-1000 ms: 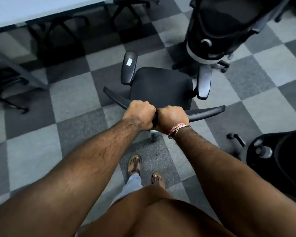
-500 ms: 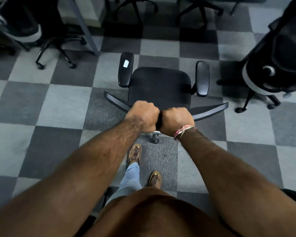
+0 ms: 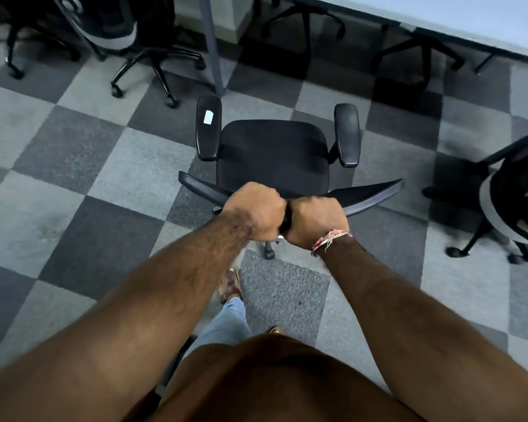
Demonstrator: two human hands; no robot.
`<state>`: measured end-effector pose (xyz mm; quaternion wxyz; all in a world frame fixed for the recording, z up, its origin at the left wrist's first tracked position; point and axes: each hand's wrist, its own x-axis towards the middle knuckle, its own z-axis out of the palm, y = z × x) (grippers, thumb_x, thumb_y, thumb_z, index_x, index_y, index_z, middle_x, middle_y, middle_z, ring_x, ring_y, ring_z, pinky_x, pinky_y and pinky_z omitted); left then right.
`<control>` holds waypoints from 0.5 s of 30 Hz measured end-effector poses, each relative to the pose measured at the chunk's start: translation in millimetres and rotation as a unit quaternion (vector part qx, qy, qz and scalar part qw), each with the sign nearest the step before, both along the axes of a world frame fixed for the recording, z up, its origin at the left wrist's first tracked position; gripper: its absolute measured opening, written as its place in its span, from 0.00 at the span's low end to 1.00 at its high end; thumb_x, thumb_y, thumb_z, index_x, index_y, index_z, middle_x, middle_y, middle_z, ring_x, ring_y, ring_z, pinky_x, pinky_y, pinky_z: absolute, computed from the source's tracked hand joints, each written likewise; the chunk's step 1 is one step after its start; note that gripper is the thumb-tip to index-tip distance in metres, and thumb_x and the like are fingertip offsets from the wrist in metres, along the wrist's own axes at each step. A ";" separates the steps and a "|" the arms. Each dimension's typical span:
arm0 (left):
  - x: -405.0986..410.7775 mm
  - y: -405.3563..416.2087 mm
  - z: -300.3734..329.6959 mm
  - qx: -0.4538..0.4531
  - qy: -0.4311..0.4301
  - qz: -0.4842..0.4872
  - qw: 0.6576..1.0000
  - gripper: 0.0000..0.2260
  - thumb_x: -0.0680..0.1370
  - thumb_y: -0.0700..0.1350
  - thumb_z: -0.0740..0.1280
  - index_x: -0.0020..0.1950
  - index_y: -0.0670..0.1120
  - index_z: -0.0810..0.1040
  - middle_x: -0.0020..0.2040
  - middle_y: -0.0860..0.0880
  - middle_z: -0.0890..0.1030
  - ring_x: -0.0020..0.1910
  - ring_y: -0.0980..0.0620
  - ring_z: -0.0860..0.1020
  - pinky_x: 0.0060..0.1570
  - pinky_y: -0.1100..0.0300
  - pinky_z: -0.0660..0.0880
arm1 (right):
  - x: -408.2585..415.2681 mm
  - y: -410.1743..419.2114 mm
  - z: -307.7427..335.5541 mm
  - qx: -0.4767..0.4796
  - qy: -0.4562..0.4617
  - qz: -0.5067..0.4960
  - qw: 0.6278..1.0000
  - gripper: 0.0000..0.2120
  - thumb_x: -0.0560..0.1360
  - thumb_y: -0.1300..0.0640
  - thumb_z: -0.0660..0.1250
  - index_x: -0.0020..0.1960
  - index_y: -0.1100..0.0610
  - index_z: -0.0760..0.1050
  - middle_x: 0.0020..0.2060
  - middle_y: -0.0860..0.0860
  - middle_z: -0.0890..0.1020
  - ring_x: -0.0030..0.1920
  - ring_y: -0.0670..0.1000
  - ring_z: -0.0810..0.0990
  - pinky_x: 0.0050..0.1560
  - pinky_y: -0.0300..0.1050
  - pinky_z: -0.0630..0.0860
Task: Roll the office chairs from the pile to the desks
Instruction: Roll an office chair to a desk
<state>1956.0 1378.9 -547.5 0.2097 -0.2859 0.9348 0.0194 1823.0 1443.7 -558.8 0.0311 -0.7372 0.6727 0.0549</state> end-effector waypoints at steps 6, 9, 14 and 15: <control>12.2 -79.4 1.4 0.001 -0.008 -0.011 1.000 0.08 0.73 0.51 0.64 0.37 0.51 0.78 0.34 0.54 0.79 0.32 0.49 0.78 0.37 0.53 0.81 | 15.1 -75.1 4.1 0.008 -0.010 -0.016 1.000 0.11 0.69 0.42 0.64 0.39 0.49 0.76 0.35 0.46 0.82 0.35 0.53 0.81 0.33 0.42 0.67; 18.1 -115.8 2.8 0.012 -0.003 -0.022 1.000 0.07 0.73 0.51 0.65 0.37 0.51 0.78 0.34 0.54 0.79 0.32 0.49 0.77 0.38 0.53 0.81 | 20.8 -108.5 6.3 0.019 -0.013 -0.027 0.999 0.11 0.70 0.41 0.63 0.39 0.49 0.75 0.35 0.46 0.82 0.35 0.53 0.81 0.33 0.42 0.66; 24.1 -181.3 6.8 0.022 -0.019 -0.033 0.999 0.08 0.71 0.52 0.65 0.37 0.50 0.79 0.34 0.53 0.80 0.33 0.49 0.78 0.39 0.52 0.82 | 29.3 -167.1 9.1 0.025 -0.027 -0.045 0.998 0.10 0.71 0.42 0.63 0.38 0.48 0.70 0.35 0.47 0.81 0.36 0.54 0.81 0.34 0.43 0.66; 23.3 -194.7 8.2 0.026 -0.022 -0.031 0.999 0.08 0.71 0.53 0.65 0.37 0.50 0.79 0.34 0.53 0.80 0.33 0.48 0.78 0.39 0.52 0.82 | 29.3 -179.4 8.8 0.024 -0.033 -0.047 0.998 0.10 0.71 0.42 0.63 0.38 0.48 0.70 0.36 0.48 0.81 0.36 0.54 0.81 0.34 0.43 0.67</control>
